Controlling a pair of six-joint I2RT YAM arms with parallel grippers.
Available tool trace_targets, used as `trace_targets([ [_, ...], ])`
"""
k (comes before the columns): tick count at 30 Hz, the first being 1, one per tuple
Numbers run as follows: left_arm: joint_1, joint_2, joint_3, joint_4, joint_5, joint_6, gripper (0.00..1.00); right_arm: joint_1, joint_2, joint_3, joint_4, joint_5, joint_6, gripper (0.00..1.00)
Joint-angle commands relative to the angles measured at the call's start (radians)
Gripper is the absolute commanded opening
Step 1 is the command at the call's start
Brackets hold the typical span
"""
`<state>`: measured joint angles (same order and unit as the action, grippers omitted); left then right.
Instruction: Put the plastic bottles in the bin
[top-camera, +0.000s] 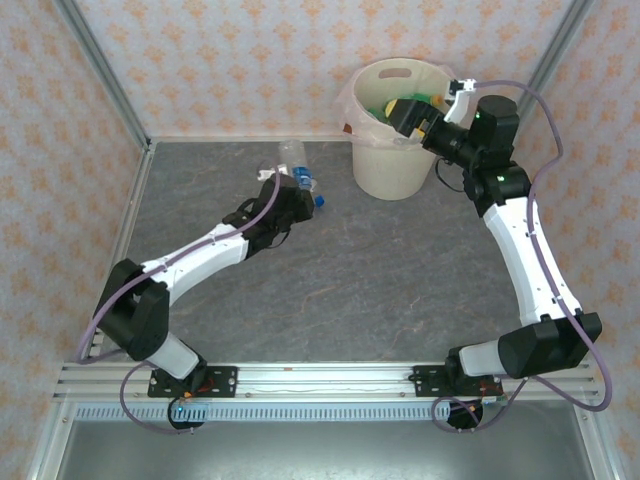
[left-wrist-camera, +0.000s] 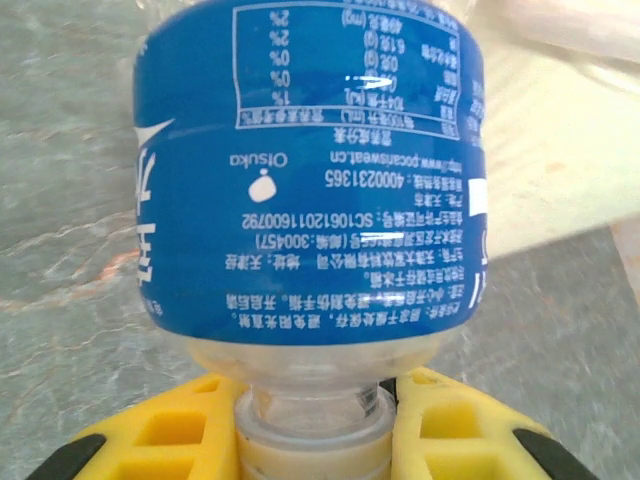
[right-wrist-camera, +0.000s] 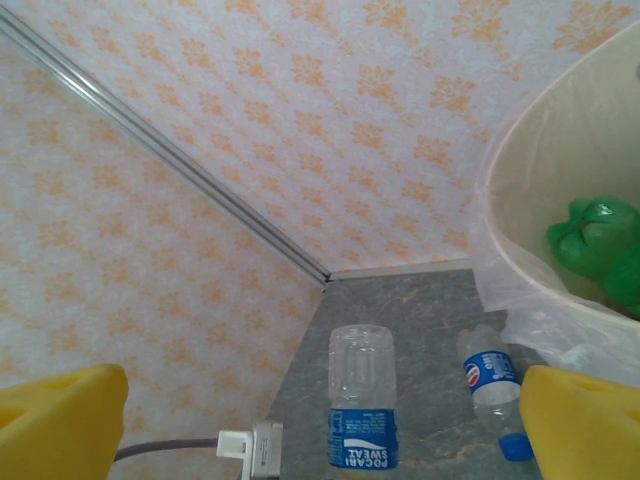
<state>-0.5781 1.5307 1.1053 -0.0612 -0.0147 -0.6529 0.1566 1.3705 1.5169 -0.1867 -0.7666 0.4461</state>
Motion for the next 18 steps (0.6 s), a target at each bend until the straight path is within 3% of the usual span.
trace_targets([
  [1,-0.030,-0.039,0.047,0.060,-0.038,0.111,0.22,0.006,-0.015,-0.016,0.067,-0.067,0.023,0.97],
  [10,-0.112,-0.037,0.172,0.102,0.022,0.206,0.22,0.007,-0.018,-0.034,0.010,-0.151,0.013,0.90],
  [18,-0.176,0.014,0.306,0.038,0.052,0.290,0.22,0.035,-0.022,-0.031,-0.054,-0.187,-0.034,0.88],
])
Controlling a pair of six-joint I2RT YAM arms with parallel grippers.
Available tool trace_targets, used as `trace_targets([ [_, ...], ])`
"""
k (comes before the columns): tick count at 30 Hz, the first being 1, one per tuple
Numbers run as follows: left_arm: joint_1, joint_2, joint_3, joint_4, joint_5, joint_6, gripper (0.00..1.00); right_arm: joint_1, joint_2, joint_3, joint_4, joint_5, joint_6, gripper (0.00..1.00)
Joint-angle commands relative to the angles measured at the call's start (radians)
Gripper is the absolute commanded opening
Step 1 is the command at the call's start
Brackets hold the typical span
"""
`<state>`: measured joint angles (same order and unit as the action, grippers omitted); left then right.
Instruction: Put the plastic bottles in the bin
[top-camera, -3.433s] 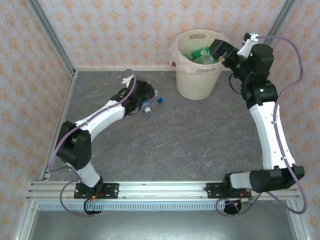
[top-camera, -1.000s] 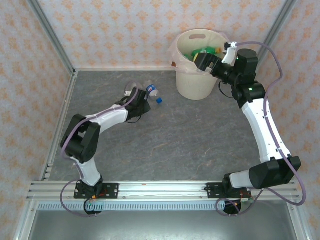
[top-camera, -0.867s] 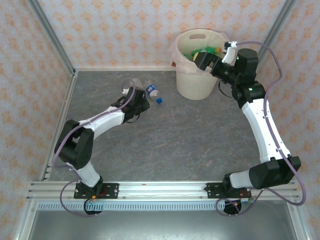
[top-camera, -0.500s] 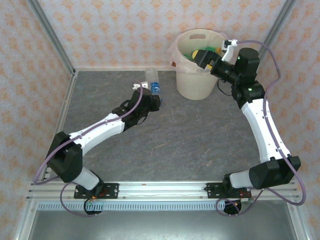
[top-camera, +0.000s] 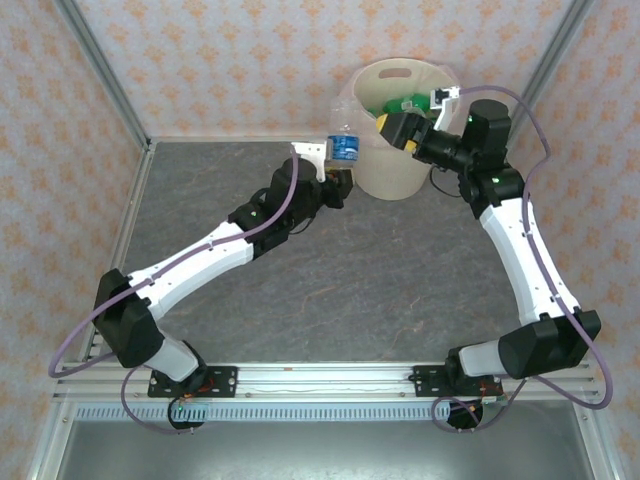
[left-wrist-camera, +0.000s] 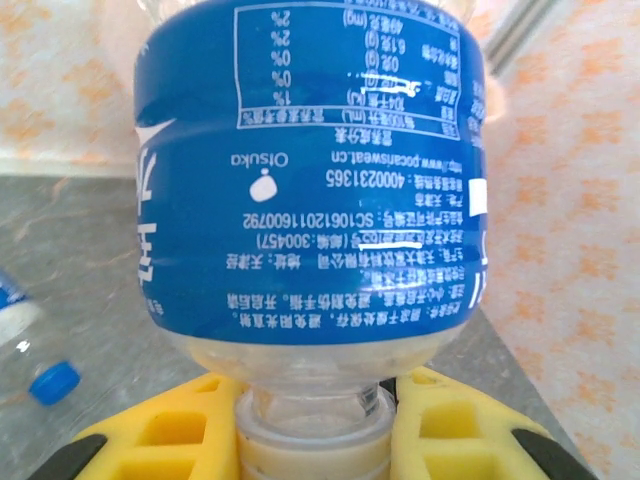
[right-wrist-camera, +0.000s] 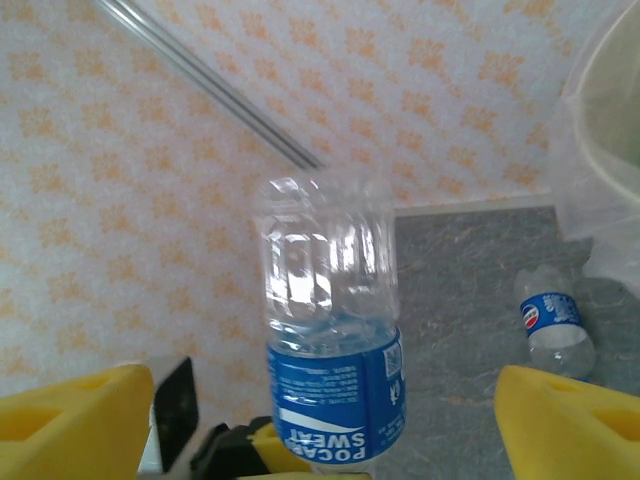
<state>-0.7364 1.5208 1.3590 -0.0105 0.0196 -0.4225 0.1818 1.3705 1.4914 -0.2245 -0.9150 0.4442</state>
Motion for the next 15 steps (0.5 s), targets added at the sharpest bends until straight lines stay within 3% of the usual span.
trace_targets([
  [1,-0.026,0.029,0.064,-0.027,0.018,0.070,0.22,0.014,-0.022,-0.006,-0.017,-0.042,-0.037,0.87],
  [15,-0.116,0.096,0.209,-0.183,-0.044,0.212,0.22,0.050,-0.005,0.003,-0.042,-0.047,-0.062,0.80],
])
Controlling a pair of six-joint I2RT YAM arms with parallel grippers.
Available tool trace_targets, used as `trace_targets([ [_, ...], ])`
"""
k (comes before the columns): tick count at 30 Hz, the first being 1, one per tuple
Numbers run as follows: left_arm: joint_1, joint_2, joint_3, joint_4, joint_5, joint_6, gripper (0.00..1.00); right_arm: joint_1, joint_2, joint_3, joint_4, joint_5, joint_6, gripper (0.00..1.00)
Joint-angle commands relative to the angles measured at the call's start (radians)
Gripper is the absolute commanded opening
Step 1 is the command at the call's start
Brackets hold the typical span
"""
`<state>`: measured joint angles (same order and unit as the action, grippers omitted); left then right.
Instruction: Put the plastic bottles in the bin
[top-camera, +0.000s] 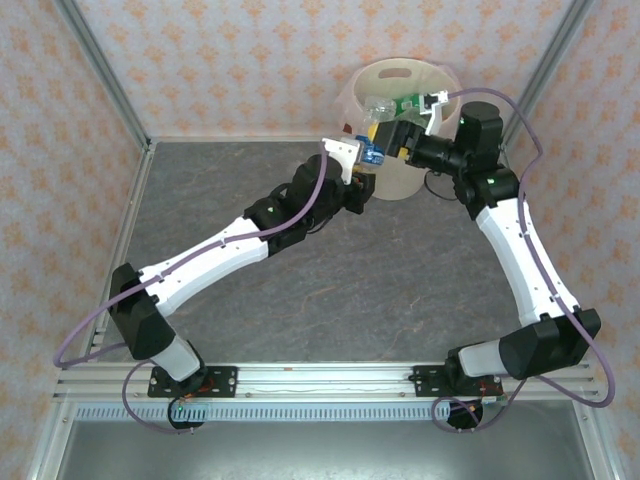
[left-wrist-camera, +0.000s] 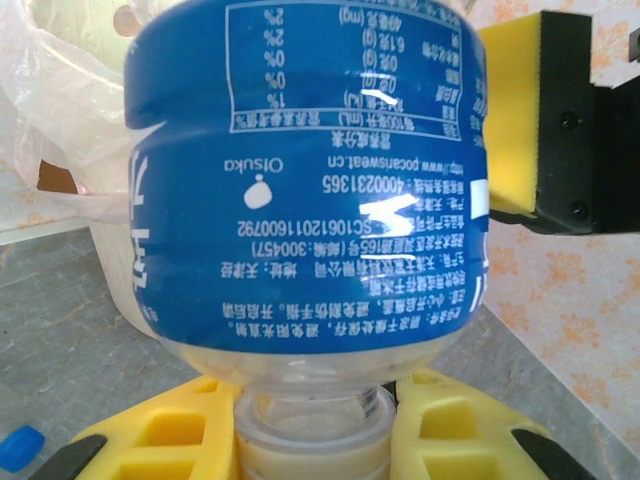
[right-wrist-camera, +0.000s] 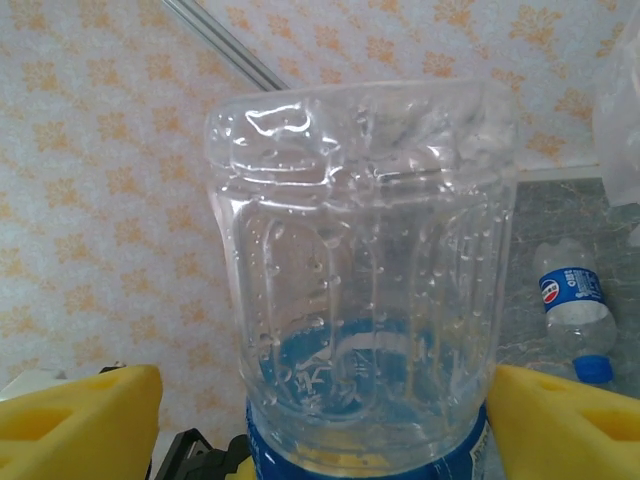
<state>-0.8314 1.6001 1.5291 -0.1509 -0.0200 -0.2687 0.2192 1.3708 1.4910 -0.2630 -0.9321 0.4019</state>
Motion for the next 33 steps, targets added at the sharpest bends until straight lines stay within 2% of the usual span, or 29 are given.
trace_targets([
  [1,-0.021,0.014,0.035,-0.038,-0.003,0.060,0.22,0.012,-0.005,0.003,-0.009,-0.029,-0.021,0.80],
  [15,-0.048,-0.017,-0.001,-0.048,-0.028,0.084,0.22,0.012,0.023,0.010,-0.019,0.056,-0.008,0.83],
  [17,-0.051,-0.022,-0.007,-0.048,-0.033,0.085,0.22,0.012,0.029,0.014,-0.023,0.064,-0.008,0.80],
  [22,-0.050,-0.022,-0.010,-0.046,-0.046,0.082,0.22,0.012,0.033,0.018,-0.024,0.060,-0.004,0.63],
  [25,-0.051,-0.014,0.004,-0.055,-0.069,0.074,0.23,0.012,0.030,0.030,-0.032,0.077,-0.002,0.62],
  [28,-0.051,-0.010,0.016,-0.056,-0.086,0.074,0.37,0.012,0.030,0.044,-0.036,0.095,0.005,0.62],
  [30,-0.051,-0.012,0.013,-0.050,-0.103,0.067,0.63,0.010,0.034,0.050,-0.030,0.111,0.020,0.62],
  [33,-0.050,-0.026,0.003,-0.028,-0.123,0.051,0.90,-0.006,0.053,0.074,-0.026,0.113,0.049,0.61],
])
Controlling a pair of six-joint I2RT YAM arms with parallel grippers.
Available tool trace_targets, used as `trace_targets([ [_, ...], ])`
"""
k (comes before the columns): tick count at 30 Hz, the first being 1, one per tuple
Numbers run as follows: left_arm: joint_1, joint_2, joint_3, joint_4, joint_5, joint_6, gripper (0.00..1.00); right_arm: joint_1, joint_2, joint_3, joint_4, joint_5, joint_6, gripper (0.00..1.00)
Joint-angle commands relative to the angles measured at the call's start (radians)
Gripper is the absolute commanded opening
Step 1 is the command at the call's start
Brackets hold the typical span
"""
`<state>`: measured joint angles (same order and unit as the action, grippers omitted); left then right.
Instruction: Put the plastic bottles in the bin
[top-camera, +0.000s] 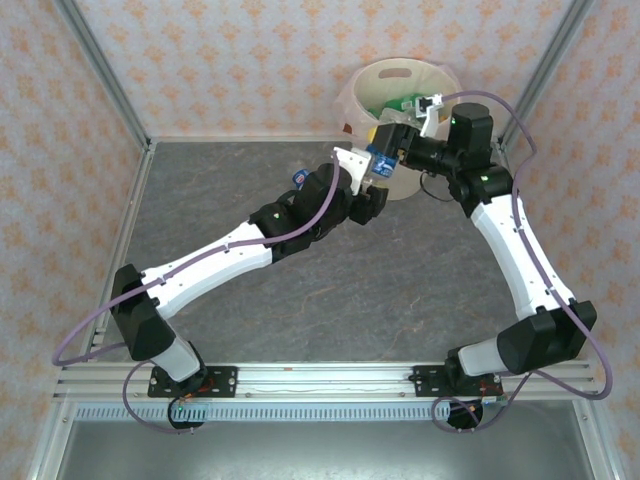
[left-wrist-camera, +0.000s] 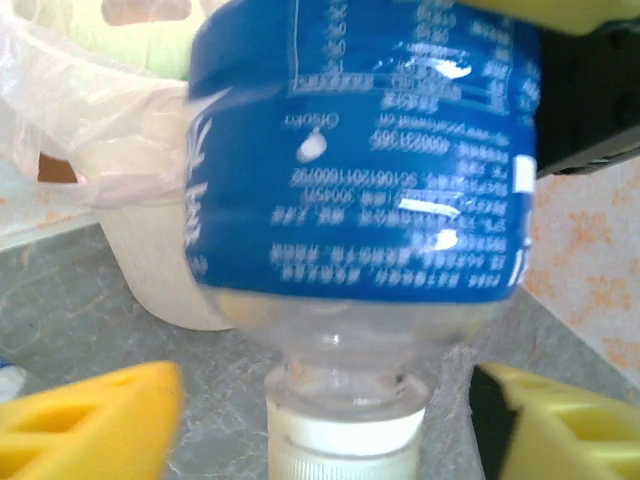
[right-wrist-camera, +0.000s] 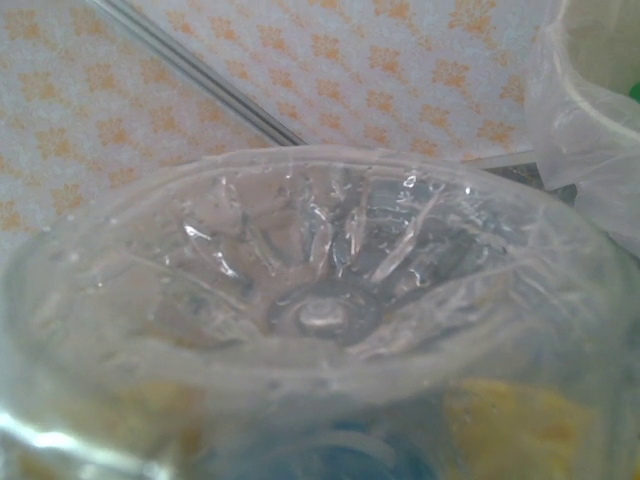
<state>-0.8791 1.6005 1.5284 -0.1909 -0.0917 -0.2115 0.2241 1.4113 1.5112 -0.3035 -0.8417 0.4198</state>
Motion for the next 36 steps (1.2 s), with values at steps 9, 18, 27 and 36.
trace_targets([
  [9,-0.001,-0.099,-0.043,0.059,-0.104,-0.055,0.99,-0.116,0.134,0.181,0.056,0.031,0.160,0.61],
  [18,0.000,-0.135,-0.093,0.072,-0.144,-0.070,0.99,-0.183,0.308,0.368,0.148,0.135,0.368,0.63],
  [27,0.000,-0.187,-0.137,0.047,-0.186,-0.092,0.99,-0.185,0.528,0.614,0.121,0.285,0.492,0.65],
  [36,0.000,-0.247,-0.198,0.041,-0.230,-0.105,0.99,-0.186,0.701,0.858,0.036,0.352,0.571,0.76],
])
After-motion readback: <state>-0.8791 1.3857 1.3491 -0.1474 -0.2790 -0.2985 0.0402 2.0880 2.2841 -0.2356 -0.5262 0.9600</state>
